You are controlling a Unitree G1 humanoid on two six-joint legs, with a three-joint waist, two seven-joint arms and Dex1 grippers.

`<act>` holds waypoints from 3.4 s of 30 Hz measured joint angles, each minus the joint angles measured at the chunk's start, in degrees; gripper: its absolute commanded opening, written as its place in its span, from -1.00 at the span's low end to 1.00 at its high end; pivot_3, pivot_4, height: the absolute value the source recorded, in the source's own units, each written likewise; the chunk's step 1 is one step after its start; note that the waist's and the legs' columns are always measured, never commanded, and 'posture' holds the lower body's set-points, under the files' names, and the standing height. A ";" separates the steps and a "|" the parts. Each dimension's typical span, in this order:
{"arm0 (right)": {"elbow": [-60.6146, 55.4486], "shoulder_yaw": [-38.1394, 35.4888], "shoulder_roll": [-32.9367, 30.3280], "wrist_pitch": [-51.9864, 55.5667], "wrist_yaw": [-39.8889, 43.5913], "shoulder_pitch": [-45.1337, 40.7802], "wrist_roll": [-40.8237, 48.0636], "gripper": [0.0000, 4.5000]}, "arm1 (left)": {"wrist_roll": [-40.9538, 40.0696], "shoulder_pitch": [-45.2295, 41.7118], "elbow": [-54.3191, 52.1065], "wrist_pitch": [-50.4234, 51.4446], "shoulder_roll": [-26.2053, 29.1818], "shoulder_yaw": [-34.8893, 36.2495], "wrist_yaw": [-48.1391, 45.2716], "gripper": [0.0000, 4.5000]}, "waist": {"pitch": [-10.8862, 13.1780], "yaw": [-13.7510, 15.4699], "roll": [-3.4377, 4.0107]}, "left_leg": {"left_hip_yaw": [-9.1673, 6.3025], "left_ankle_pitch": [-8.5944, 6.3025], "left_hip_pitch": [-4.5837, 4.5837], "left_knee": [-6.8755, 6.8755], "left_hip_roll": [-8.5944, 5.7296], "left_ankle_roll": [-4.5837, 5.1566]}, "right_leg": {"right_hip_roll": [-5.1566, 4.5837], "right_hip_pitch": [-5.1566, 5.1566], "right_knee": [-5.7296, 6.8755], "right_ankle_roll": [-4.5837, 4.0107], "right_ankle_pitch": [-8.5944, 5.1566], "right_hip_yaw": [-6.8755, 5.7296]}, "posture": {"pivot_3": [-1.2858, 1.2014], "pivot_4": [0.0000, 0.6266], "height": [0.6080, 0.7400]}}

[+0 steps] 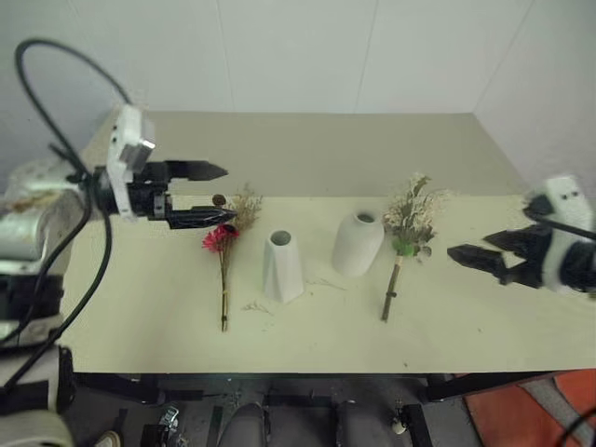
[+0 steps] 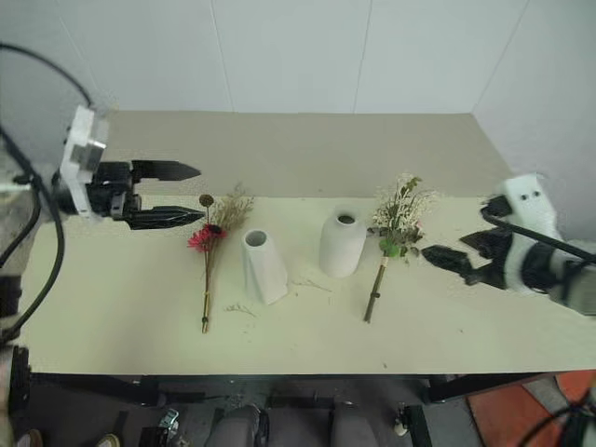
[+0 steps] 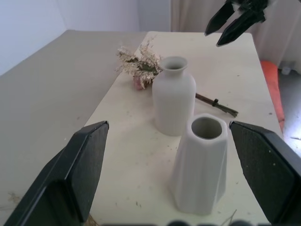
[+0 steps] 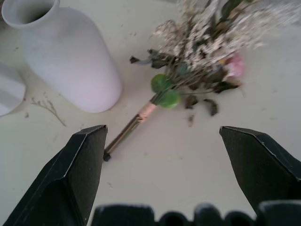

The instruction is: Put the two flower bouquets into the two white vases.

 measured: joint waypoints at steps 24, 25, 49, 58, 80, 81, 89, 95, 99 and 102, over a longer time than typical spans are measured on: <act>17.14 12.88 14.24 0.51 -17.03 -14.99 -8.44 1.00 | 3.46 -8.60 18.35 -11.50 -4.87 -6.63 -9.02 0.99 | 0.01 -0.74 0.04 | 0.05 0.02 -0.75 0.13 0.00 0.01 | 0.00 -0.94 0.42 0.04 0.03 0.15 | 0.03 -0.52 1.00; 17.34 13.32 14.87 0.51 -17.34 -15.02 -8.50 1.00 | 3.47 -8.25 18.14 -11.45 -4.85 -6.62 -9.02 0.99 | 0.01 -0.74 0.04 | 0.05 0.03 -0.75 0.13 0.00 0.01 | 0.00 -0.95 0.42 0.04 0.03 0.15 | 0.03 -0.52 1.00; 25.64 13.37 20.67 0.51 -18.99 -19.29 -18.21 -0.89 | 4.24 -3.17 11.21 -7.55 -4.91 -3.12 -6.50 1.00 | 0.01 -0.84 0.06 | 0.05 0.03 -0.74 0.12 -0.01 0.01 | 0.00 -0.95 0.47 0.03 0.03 0.15 | 0.03 -0.52 1.00; 13.98 8.52 19.50 -17.32 -19.57 -19.94 -21.72 -0.89 | 3.99 -2.24 8.71 -5.51 -4.97 -1.31 -5.17 1.00 | 0.03 -0.84 0.10 | 0.04 0.03 -0.78 0.11 0.00 0.01 | 0.00 -1.02 0.48 0.04 0.03 0.15 | 0.03 -0.52 1.00; -11.50 3.63 40.69 -48.64 -20.24 -10.47 -5.52 -0.89 | 1.62 4.81 1.57 2.79 -1.29 3.37 -3.67 1.00 | 0.03 -1.85 0.13 | 0.03 0.06 -0.55 0.09 0.08 -0.05 | 0.11 -0.96 0.88 0.02 0.03 0.23 | 0.03 -0.52 1.00; -10.85 4.51 40.84 -49.92 -19.99 -10.37 -5.63 -0.89 | 1.26 4.93 1.58 3.45 -1.28 3.61 -3.48 1.00 | 0.03 -1.90 0.13 | 0.03 0.06 -0.53 0.09 0.08 -0.05 | 0.11 -0.95 0.88 0.02 0.03 0.23 | 0.03 -0.52 1.00; -3.79 7.99 41.49 -57.68 -17.60 -7.59 -6.77 -0.89 | 0.75 5.87 1.88 4.59 -1.03 4.47 -2.19 1.00 | 0.03 -1.89 0.13 | 0.03 0.07 -0.54 0.09 0.08 -0.06 | 0.12 -0.96 0.86 0.01 0.03 0.24 | 0.03 -0.52 1.00; 0.78 10.29 41.44 -63.96 -14.83 -5.58 -9.07 -0.89 | 0.73 6.55 1.84 4.66 -0.76 5.09 -1.53 1.00 | 0.03 -1.89 0.13 | 0.03 0.07 -0.53 0.09 0.08 -0.06 | 0.12 -0.95 0.87 0.01 0.03 0.24 | 0.03 -0.52 1.00; 4.19 11.44 41.43 -67.40 -13.30 -5.06 -10.61 -0.89 | 0.68 6.97 1.63 4.73 -0.48 5.61 -1.20 1.00 | 0.03 -1.89 0.13 | 0.03 0.07 -0.53 0.08 0.09 -0.06 | 0.13 -0.96 0.86 0.01 0.02 0.25 | 0.03 -0.52 1.00; 5.48 12.83 41.55 -69.61 -12.02 -2.63 -11.74 -0.89 | 0.61 7.48 1.55 4.83 -0.23 5.63 -1.12 1.00 | 0.03 -1.89 0.13 | 0.03 0.07 -0.54 0.08 0.08 -0.06 | 0.13 -0.95 0.85 0.01 0.02 0.25 | 0.03 -0.52 1.00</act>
